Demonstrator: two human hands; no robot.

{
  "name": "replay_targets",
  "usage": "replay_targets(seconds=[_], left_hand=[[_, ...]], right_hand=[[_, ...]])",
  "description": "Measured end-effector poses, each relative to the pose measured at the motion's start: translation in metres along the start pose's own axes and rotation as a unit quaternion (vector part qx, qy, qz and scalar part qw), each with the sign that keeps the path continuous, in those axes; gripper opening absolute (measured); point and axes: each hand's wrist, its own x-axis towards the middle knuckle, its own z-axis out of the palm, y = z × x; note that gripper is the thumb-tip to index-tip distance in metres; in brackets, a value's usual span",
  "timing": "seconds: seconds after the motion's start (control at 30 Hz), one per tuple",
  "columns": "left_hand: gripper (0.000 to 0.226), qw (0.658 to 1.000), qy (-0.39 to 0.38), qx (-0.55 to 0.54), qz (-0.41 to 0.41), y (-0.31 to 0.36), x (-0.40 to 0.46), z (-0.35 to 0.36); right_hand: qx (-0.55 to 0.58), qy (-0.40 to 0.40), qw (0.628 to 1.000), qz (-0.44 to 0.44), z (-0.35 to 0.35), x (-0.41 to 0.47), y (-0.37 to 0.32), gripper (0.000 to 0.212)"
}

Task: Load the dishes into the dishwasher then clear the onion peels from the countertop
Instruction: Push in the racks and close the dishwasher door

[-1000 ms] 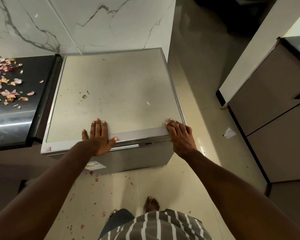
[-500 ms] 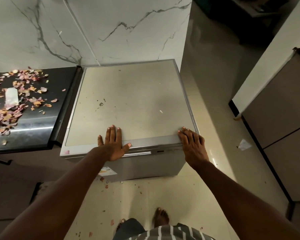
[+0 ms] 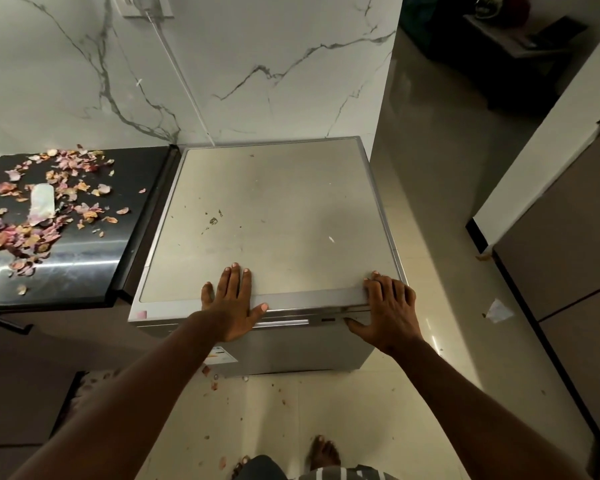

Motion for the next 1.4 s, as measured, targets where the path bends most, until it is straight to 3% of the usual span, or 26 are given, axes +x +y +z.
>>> replay_targets(seconds=[0.13,0.23,0.37,0.57,1.4], left_hand=[[0.106,0.996,0.050,0.049,0.062,-0.025,-0.006,-0.003],[0.113,0.990,0.076,0.060,0.103,-0.054,-0.009,-0.019],[0.134,0.989,0.103,0.067,0.078,-0.090,-0.007,-0.023],[0.126,0.979,0.168,0.054,0.101,-0.106,0.001,-0.002],[0.123,0.976,0.196,0.057,0.081,-0.100,-0.005,-0.005]], right_hand=[[-0.001,0.011,0.999,-0.046,-0.011,0.023,-0.015,0.084],[-0.010,-0.057,0.993,-0.098,-0.010,0.047,-0.023,0.107],[-0.039,-0.134,0.976,-0.167,-0.009,0.072,-0.035,0.130],[-0.058,-0.142,0.972,-0.178,-0.007,0.077,-0.037,0.127],[-0.070,-0.147,0.973,-0.167,-0.007,0.076,-0.039,0.129]])
